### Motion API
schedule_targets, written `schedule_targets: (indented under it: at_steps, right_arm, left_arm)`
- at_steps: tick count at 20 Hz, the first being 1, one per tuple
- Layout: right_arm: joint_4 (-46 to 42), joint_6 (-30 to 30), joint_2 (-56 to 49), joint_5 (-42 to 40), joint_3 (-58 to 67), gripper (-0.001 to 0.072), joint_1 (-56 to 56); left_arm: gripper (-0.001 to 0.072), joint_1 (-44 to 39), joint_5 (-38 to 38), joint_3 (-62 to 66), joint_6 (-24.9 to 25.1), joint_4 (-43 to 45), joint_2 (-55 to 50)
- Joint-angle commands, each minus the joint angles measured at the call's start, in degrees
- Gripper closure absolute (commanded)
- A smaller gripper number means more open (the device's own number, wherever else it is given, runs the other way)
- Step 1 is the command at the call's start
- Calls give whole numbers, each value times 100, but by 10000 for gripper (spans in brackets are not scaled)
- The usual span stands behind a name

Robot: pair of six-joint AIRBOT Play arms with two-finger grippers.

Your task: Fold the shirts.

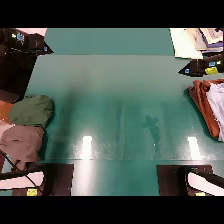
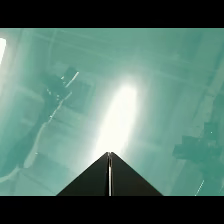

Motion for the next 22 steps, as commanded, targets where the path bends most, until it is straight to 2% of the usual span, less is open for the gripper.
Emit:
schedule_targets:
  at_steps: [1,18,20,22]
  right_arm:
    - [0,2,-4,17,7,697,2]
    - [0,2,-4,286,7,697,-15]
    - [0,2,-4,315,7,697,-15]
    - [-2,2,-4,348,7,697,-15]
  left_arm:
    - [675,2,0,-2,0,2,-4]
    - [675,2,181,0,-2,-227,-2]
    - [677,175,-85,33,-9,140,98]
    - [676,468,-155,-48,-236,1104,367]
